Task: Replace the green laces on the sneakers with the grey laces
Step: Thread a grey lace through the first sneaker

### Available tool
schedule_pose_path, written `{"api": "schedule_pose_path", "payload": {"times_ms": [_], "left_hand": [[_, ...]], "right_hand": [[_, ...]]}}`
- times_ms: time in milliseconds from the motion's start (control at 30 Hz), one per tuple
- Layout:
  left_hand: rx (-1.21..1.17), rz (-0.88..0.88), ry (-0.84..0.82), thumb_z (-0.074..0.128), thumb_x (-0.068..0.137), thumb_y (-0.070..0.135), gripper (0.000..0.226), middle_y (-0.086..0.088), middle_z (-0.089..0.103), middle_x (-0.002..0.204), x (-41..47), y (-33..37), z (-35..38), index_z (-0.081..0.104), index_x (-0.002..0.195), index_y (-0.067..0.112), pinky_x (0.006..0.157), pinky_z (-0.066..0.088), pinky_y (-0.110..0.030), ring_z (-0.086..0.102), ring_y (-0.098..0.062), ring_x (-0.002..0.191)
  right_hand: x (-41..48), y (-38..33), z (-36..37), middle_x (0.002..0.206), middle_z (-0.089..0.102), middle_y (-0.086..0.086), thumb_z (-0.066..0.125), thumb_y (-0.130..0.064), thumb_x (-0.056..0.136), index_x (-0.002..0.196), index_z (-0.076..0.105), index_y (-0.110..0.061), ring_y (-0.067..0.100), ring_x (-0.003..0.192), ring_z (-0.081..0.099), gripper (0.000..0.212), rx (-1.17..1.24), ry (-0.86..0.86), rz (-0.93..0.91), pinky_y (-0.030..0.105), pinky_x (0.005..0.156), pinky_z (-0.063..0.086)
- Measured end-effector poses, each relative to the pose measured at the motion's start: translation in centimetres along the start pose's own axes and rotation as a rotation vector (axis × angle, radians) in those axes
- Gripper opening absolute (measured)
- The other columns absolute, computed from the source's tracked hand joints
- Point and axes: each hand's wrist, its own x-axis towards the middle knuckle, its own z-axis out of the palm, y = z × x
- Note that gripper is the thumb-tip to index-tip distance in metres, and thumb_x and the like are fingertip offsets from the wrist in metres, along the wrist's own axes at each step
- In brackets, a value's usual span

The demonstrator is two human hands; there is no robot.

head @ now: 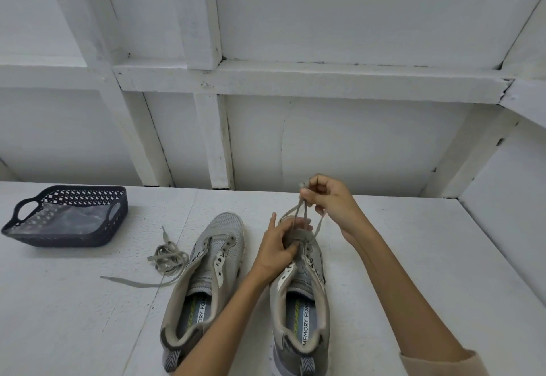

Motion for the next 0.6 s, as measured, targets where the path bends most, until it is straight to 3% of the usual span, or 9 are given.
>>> {"api": "schedule_pose_path", "payload": {"times_ms": [167,333,533,600], "left_hand": [[-0.048,-0.009,-0.046,0.046,0.067,-0.010,0.051,0.023,0.072,0.090,-0.1,0.3,0.0,0.059,0.106,0.020,0.121,-0.007,-0.036,0.065,-0.001,0.102],[-0.094,-0.014,-0.026,0.044,0.066,-0.007,0.044,0.016,0.073,0.086,-0.3,0.4,0.0,0.056,0.097,0.023,0.120,-0.006,-0.033,0.068,-0.008,0.096],[-0.015,0.027,-0.014,0.046,0.066,-0.010,0.048,0.017,0.071,0.090,-0.3,0.0,-0.1,0.057,0.097,0.025,0.120,0.000,-0.026,0.066,-0.006,0.098],[0.000,0.038,-0.005,0.045,0.067,-0.009,0.049,0.015,0.072,0.090,-0.3,0.0,-0.1,0.057,0.098,0.027,0.120,0.000,-0.025,0.065,-0.006,0.099]], "right_hand": [[0.8,-1.2,1.1,0.075,0.062,0.008,0.059,0.003,0.091,0.077,0.056,-0.010,0.014,0.070,0.064,0.020,-0.014,-0.024,-0.056,0.020,0.066,0.051],[1.3,-1.2,1.7,0.079,0.059,0.018,0.054,0.005,0.093,0.079,0.053,-0.004,0.025,0.068,0.071,0.016,0.138,-0.021,-0.026,0.030,0.066,0.059],[2.0,-3.2,0.8,0.067,0.060,0.006,0.055,0.002,0.092,0.085,0.056,-0.006,0.021,0.060,0.064,0.011,0.426,0.070,-0.106,0.036,0.068,0.059],[2.4,-4.1,0.5,0.068,0.060,0.007,0.056,0.001,0.093,0.084,0.057,-0.007,0.022,0.062,0.064,0.011,0.409,0.065,-0.151,0.037,0.069,0.059]]}}
